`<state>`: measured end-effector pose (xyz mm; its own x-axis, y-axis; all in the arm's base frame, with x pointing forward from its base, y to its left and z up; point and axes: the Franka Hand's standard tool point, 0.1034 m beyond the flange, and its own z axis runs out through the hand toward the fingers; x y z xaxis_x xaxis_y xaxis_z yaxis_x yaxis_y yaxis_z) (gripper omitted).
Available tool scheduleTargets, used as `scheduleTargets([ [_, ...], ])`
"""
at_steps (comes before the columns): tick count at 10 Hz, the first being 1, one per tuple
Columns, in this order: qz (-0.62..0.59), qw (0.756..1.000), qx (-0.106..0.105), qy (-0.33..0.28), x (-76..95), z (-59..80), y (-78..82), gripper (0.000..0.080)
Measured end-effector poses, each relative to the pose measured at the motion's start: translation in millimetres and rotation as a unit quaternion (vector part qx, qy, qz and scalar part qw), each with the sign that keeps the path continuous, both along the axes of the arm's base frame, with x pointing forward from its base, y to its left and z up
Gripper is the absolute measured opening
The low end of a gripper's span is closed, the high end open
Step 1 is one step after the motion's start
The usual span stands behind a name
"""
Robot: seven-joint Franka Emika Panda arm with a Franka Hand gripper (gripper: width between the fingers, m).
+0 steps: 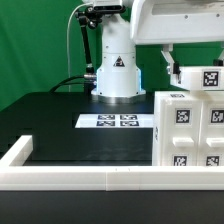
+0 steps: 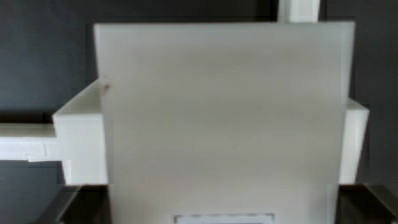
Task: Assemble cabinet
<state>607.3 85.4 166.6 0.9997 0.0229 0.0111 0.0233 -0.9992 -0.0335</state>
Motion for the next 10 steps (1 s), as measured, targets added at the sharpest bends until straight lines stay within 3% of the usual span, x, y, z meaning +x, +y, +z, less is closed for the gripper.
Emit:
scheduleTargets([
  [1, 0.0, 1.0, 0.0, 0.0, -0.1, -0.2, 0.2, 0.0568],
  [2, 0.0, 1.0, 0.0, 0.0, -0.1, -0.2, 0.1, 0.0732],
  [3, 0.0, 1.0, 0.0, 0.0, -0.1, -0.3, 0.2, 0.0732],
  [4, 0.0, 1.0, 0.0, 0.0, -0.1, -0.3, 0.1, 0.0786],
  [7, 0.001, 1.0, 0.0, 0.0, -0.1, -0.3, 0.0, 0.0796],
  [10, 0.01, 0.999, 0.002, -0.045, 12.8, 3.6, 0.1, 0.0796],
])
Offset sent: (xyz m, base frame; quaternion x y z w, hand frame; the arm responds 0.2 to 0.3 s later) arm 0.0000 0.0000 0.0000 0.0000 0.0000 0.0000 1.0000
